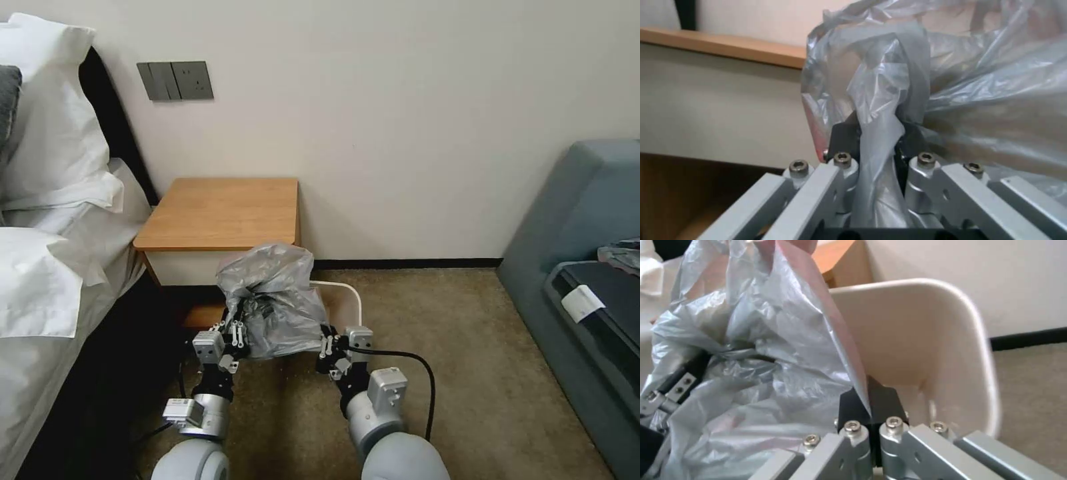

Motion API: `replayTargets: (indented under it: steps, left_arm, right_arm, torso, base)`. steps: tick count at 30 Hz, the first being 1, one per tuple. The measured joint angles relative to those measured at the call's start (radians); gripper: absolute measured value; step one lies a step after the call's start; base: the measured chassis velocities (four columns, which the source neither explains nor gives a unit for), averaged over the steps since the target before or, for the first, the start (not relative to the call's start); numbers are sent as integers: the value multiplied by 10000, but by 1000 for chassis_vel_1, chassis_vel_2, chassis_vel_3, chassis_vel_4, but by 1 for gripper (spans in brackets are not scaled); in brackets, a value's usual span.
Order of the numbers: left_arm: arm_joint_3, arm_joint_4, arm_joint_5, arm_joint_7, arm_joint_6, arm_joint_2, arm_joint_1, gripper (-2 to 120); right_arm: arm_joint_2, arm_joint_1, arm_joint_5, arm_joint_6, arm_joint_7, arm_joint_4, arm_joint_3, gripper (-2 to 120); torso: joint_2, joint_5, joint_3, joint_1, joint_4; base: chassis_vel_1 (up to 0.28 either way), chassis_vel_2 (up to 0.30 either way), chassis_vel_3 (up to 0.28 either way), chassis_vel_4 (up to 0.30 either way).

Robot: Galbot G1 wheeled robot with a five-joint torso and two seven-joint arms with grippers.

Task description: Pick up the garbage bag from the table and place it over the trash can.

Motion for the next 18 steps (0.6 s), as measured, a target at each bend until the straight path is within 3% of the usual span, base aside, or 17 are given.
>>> replayTargets:
  steps: [6,18]
  left_arm:
    - [-13,-120,97,-628,482,-181,-40,7]
    - [113,-389,-368,-682,720,-211,-30,7]
  right_arm:
    - [-103,-809,-105,93,-158,530,175,0]
    - [-94,-1426,-166,430,-621,660,465,0]
  torso:
    - [0,0,0,0,2]
    - [0,1,0,0,1]
  base:
    - [0,0,0,0]
    - [0,0,0,0]
